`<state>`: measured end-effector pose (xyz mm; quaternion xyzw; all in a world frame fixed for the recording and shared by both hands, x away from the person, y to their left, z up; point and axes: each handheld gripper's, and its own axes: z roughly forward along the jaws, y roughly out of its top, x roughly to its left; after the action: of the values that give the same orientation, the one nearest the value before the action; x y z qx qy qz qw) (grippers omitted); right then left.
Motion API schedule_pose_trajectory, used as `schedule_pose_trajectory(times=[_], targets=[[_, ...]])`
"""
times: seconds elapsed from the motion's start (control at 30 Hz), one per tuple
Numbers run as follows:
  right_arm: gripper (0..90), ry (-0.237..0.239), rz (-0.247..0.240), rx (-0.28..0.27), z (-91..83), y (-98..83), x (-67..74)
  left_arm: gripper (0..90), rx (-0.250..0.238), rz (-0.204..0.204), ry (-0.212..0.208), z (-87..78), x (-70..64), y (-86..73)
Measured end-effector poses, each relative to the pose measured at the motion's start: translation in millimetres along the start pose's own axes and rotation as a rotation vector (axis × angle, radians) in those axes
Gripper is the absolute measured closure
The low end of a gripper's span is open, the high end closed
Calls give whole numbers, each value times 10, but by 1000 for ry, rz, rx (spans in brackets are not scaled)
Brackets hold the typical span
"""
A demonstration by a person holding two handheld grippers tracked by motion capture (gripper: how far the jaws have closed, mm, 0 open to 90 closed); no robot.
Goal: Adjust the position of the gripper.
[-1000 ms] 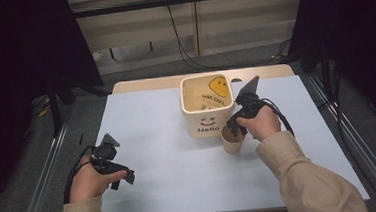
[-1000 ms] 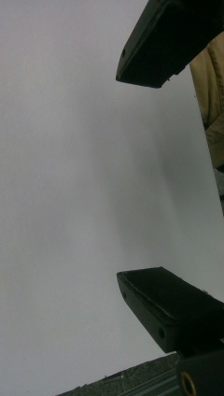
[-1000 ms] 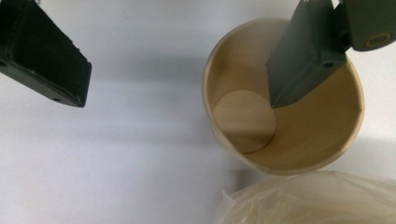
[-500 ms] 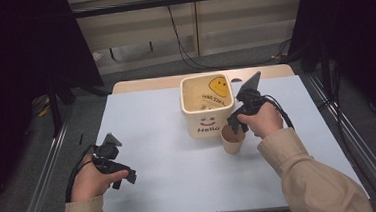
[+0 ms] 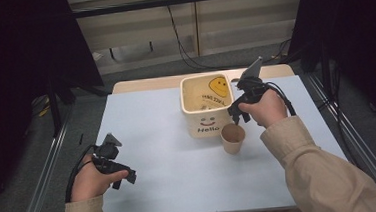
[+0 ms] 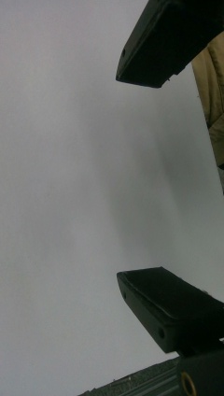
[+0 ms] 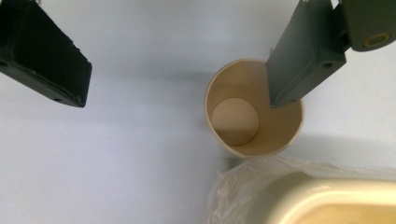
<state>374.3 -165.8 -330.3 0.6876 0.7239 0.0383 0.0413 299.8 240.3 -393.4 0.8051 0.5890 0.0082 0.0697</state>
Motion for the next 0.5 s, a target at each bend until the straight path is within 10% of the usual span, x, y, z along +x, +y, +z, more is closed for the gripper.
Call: schedule_pose_trajectory(times=[0.5], targets=[[65,-3,-28,-3,-180,59,132,49,2,7,-1,-12,9,-8]])
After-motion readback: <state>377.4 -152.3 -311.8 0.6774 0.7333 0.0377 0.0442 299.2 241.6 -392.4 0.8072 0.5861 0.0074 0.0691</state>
